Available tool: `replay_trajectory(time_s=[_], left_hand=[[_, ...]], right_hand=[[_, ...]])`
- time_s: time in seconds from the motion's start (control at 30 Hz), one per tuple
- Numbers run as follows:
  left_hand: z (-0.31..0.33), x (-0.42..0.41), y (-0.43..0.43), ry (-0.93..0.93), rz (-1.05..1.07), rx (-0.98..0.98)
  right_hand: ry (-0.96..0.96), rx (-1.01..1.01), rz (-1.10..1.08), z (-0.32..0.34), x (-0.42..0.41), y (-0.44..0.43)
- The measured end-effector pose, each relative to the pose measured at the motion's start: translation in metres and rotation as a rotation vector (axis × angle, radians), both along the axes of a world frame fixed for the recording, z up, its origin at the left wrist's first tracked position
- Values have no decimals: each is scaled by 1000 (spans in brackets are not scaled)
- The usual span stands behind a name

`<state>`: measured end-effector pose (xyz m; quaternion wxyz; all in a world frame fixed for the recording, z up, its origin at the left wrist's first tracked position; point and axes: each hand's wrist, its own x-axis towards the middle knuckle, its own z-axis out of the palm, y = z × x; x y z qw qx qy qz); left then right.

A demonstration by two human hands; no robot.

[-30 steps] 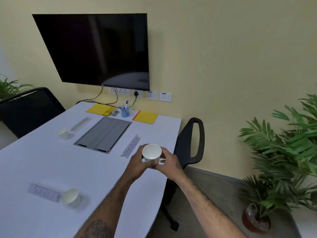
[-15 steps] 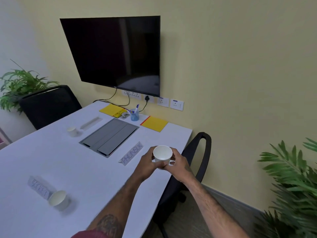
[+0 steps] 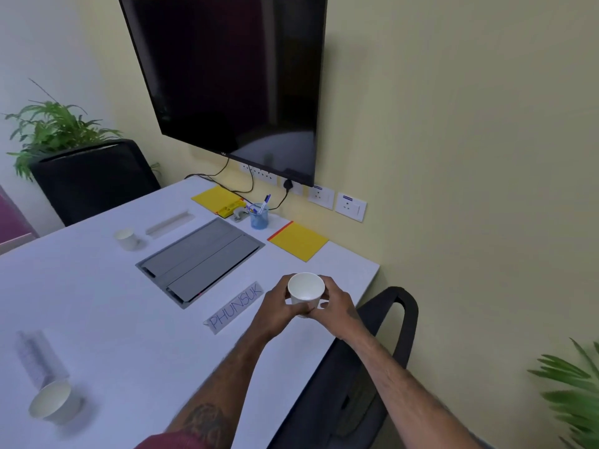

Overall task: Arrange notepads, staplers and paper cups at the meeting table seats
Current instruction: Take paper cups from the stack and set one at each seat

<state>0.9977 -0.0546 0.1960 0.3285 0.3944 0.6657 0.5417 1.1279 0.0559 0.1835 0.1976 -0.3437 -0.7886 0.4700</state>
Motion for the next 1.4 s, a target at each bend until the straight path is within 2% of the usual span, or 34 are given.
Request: replay_trajectory(time_s=[0.23,0.4,0.63,0.77,0.9,1.03,1.13,1.27,1.4], left_hand=[[-13,-9,53,1,133,-39],[-28,5,107,-9,343,-88],[-36,10,127,32,476,-153],[-67,0,125,37,651,-274],[-108,-11,118,217,773,-522],[-143,-16,115,435,730,-677],[-179,-22,114,509,676,-794],[-234,-27,112,522,637,-959],[-270,-29,107,528,639,-1028]], right_hand=[[-18,1,158,-10,-25,69],[-33,-21,360,-32,-40,145],[-23,-25,514,-44,-58,185],[-52,-79,548,-61,-82,206],[-81,-73,549,-85,-108,227],[-100,-50,531,-104,-129,240],[-104,-58,506,-127,-152,244],[-129,-60,527,-172,-185,241],[-141,-63,510,-208,-211,234]])
